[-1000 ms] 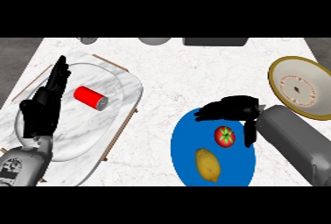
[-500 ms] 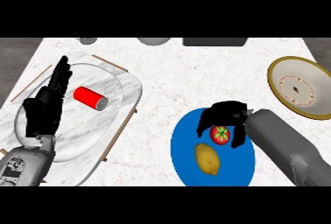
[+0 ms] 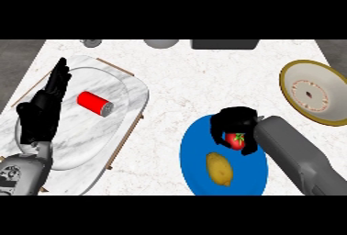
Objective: Pick the tomato from the plate and place it in the bowl
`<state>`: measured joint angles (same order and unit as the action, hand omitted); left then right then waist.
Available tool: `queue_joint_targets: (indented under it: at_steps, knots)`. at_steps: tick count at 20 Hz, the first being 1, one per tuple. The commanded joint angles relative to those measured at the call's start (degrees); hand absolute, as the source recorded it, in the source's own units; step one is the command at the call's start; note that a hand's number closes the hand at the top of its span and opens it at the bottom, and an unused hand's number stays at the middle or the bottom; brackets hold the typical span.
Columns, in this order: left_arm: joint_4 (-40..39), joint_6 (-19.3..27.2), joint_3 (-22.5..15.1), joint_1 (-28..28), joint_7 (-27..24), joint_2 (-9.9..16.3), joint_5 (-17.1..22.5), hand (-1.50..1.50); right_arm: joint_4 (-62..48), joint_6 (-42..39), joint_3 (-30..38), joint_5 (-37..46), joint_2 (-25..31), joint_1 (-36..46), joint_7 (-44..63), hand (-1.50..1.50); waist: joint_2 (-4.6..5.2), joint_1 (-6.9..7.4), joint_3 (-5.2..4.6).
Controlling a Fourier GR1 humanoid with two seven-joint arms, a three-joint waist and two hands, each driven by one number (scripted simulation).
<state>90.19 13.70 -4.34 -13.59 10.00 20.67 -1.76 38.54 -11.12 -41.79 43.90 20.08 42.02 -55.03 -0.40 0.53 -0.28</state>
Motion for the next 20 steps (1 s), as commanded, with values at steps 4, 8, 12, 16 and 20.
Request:
queue_joint_targets:
  at_steps: [4, 8, 12, 16, 20]
  knots:
    - [-1.0, 0.8, 1.0, 0.8, -0.6, -1.8, -0.9, 0.0, 9.1, 1.6, 0.0, 0.5, 1.4, -13.0, 4.9, 1.5, -0.15, -2.36, 0.22]
    - [-0.2, 1.5, 4.0, 4.0, 0.1, 0.9, -0.6, 0.0, 10.7, 7.1, 3.3, -0.9, 4.4, -23.4, 15.1, 1.5, -1.59, -6.87, 0.06]
    - [1.4, 0.9, 4.0, 5.1, 0.5, 1.1, -0.2, 0.0, 22.8, 12.0, 3.9, -2.5, 6.5, -33.6, 16.8, 1.5, -1.46, -6.9, 0.05]
    - [2.1, 1.6, 4.5, 6.4, 0.0, 1.3, -0.9, 0.0, 33.8, 11.1, 9.8, -12.6, 9.0, -41.3, 15.1, 1.5, -1.34, -7.7, 0.01]
    - [3.8, 1.7, 4.1, 8.9, -0.9, 0.6, -0.7, 0.0, 47.8, 10.7, 16.1, -20.7, 14.2, -48.4, 16.7, 1.5, -1.35, -7.08, -0.11]
